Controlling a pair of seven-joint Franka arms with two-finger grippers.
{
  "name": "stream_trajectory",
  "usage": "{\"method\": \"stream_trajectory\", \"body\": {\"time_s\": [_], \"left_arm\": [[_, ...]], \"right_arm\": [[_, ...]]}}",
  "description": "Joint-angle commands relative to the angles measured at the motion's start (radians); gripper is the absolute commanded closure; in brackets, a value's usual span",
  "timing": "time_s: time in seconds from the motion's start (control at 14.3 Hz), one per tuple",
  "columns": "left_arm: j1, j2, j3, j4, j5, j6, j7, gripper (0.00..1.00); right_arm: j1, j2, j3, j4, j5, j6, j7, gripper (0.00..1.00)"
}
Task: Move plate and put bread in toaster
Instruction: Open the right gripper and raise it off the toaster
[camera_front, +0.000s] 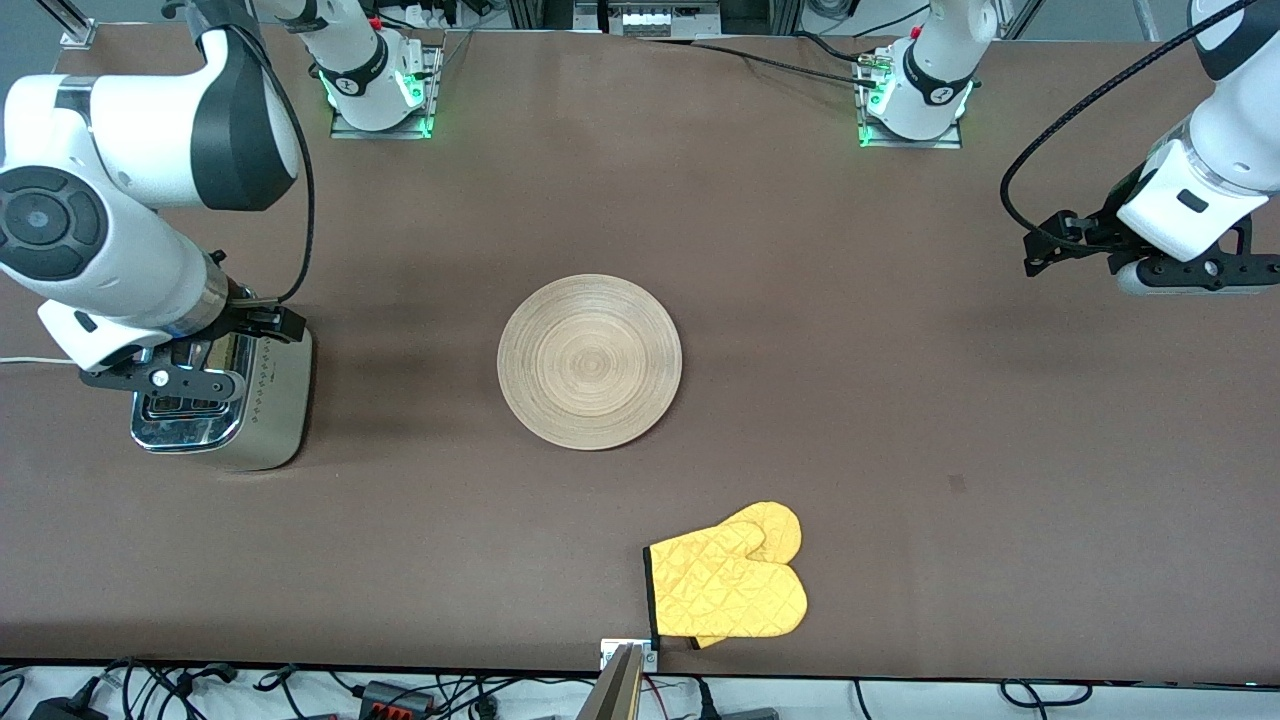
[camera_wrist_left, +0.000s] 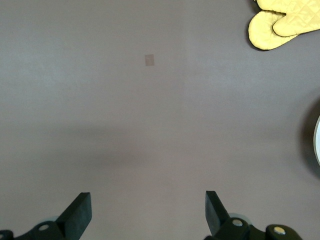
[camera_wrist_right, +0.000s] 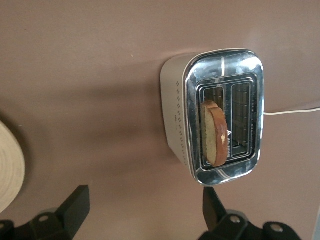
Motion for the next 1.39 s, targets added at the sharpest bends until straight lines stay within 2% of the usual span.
{"method": "stream_trajectory", "body": {"time_s": [0.0, 0.14, 0.21, 0.35, 0.56, 0.7, 0.98, 1.12, 1.32], "left_arm": [[0.004, -0.007, -0.001, 0.010, -0.015, -0.019, -0.003, 0.00], [0.006, -0.007, -0.001, 0.010, -0.015, -0.019, -0.003, 0.00], [0.006, -0.006, -0.001, 0.010, -0.015, -0.019, -0.003, 0.00], [0.006, -0.006, -0.001, 0.010, -0.015, -0.019, -0.001, 0.00], [0.004, -0.006, -0.001, 0.010, -0.013, -0.019, -0.001, 0.00], [0.004, -0.006, -0.001, 0.010, -0.013, -0.019, -0.001, 0.00], [0.006, -0.006, -0.001, 0.010, -0.013, -0.019, -0.001, 0.00], [0.006, -0.006, -0.001, 0.010, -0.013, -0.020, -0.001, 0.00], [0.006, -0.006, -0.001, 0.010, -0.013, -0.026, -0.001, 0.00]], "right_arm": [[-0.068, -0.004, -0.003, 0.048, 0.108, -0.013, -0.020, 0.00], [-0.147, -0.004, 0.018, 0.093, 0.202, -0.003, -0.028, 0.00], [-0.187, -0.008, 0.055, 0.093, 0.216, -0.003, -0.048, 0.00], [-0.324, -0.027, 0.165, 0.095, 0.205, -0.002, -0.095, 0.00], [-0.462, -0.044, 0.271, 0.090, 0.130, 0.038, -0.178, 0.00], [-0.514, -0.046, 0.325, 0.087, 0.095, 0.061, -0.210, 0.00], [-0.515, -0.066, 0.323, 0.053, 0.090, 0.050, -0.212, 0.00], [-0.515, -0.170, 0.323, -0.106, 0.087, 0.093, -0.213, 0.00], [-0.516, -0.253, 0.320, -0.232, 0.084, 0.141, -0.246, 0.00]]}}
